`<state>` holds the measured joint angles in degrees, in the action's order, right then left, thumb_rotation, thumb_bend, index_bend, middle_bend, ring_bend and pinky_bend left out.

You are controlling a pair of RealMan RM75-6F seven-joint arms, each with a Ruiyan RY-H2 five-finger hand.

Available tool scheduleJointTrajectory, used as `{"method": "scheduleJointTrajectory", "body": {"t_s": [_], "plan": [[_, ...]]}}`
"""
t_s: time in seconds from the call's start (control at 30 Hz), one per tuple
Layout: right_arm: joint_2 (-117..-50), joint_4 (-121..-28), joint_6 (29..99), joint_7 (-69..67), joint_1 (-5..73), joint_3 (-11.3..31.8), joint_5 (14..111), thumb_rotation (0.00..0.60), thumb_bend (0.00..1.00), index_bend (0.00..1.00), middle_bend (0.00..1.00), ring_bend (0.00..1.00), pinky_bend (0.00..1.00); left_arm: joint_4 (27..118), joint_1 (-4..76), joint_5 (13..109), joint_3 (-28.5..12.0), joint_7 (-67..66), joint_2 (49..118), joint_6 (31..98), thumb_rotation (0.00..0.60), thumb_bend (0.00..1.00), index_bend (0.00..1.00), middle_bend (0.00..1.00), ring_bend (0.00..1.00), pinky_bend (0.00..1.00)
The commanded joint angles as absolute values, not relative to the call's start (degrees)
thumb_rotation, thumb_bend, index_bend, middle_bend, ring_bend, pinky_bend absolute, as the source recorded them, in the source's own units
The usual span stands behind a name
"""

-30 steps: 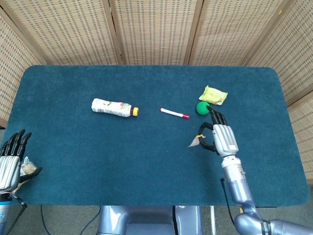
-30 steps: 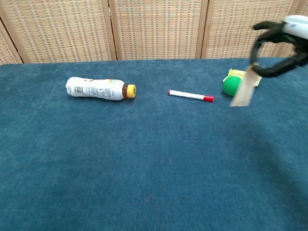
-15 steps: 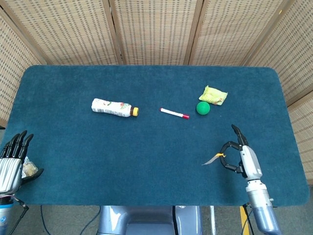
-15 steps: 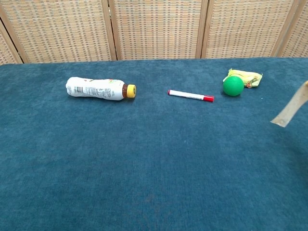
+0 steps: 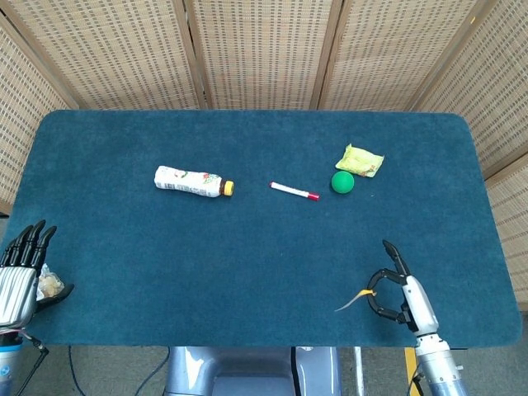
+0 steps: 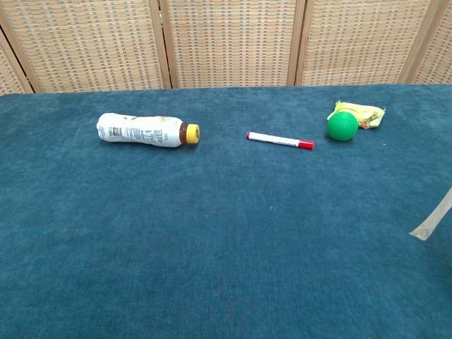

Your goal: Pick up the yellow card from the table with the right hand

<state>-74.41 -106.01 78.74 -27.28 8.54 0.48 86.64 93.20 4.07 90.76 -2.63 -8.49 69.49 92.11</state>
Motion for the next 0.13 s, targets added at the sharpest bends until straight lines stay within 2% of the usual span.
{"method": "scheduleJointTrajectory", "body": {"t_s": [0.03,0.13], "plan": [[-75.24,-106.33,79.06,-26.57,8.19,-0.29,87.83,0.6,0.55,0.63,0.05,0.0,0.0,93.22,4.0,90.95,-2.6,-8.52,69.51,92.26,0.6,0.07,0.0,0.0,0.0,0.11],[-75.84,-106.7,79.08,-25.92,8.12,-0.75,88.73,0.6,0.55,0.63,0.05,0.0,0.0,93.28,3.96,91.05,-2.65,-8.4,69.46,92.38,0.6,0.07,0.0,0.0,0.0,0.11]]}}
